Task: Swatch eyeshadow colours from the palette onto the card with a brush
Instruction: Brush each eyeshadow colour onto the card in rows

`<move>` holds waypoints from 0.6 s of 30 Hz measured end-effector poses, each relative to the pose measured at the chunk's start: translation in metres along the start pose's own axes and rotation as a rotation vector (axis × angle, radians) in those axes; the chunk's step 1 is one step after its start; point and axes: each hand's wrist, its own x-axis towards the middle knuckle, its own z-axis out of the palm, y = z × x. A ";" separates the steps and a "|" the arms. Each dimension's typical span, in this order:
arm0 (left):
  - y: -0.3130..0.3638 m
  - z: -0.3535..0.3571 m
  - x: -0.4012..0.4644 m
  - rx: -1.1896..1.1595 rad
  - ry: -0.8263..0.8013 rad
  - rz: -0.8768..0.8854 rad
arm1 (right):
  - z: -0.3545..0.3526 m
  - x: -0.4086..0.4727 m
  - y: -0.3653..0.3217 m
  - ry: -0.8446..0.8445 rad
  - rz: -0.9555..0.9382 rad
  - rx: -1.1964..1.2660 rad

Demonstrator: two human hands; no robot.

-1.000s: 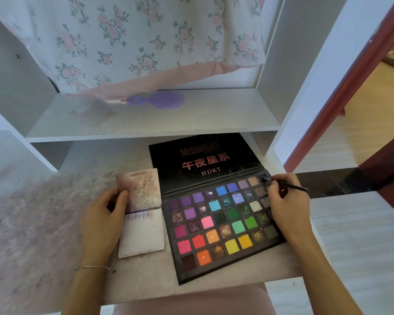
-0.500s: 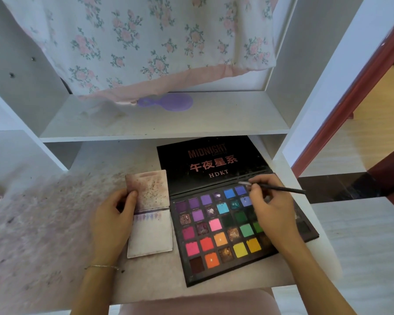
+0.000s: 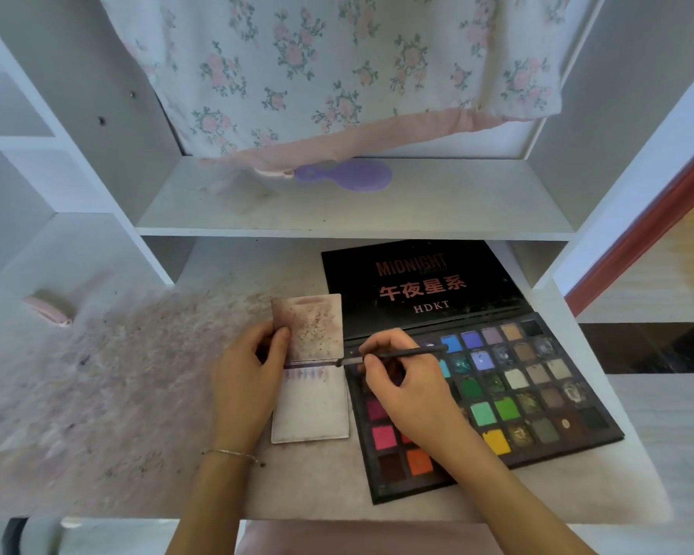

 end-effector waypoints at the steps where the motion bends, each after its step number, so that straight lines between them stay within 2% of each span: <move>1: -0.001 0.001 0.000 -0.004 -0.001 0.004 | 0.001 0.002 0.000 -0.005 -0.004 -0.011; 18: -0.004 0.001 0.001 -0.033 0.025 0.038 | 0.006 0.007 0.000 -0.094 0.020 -0.117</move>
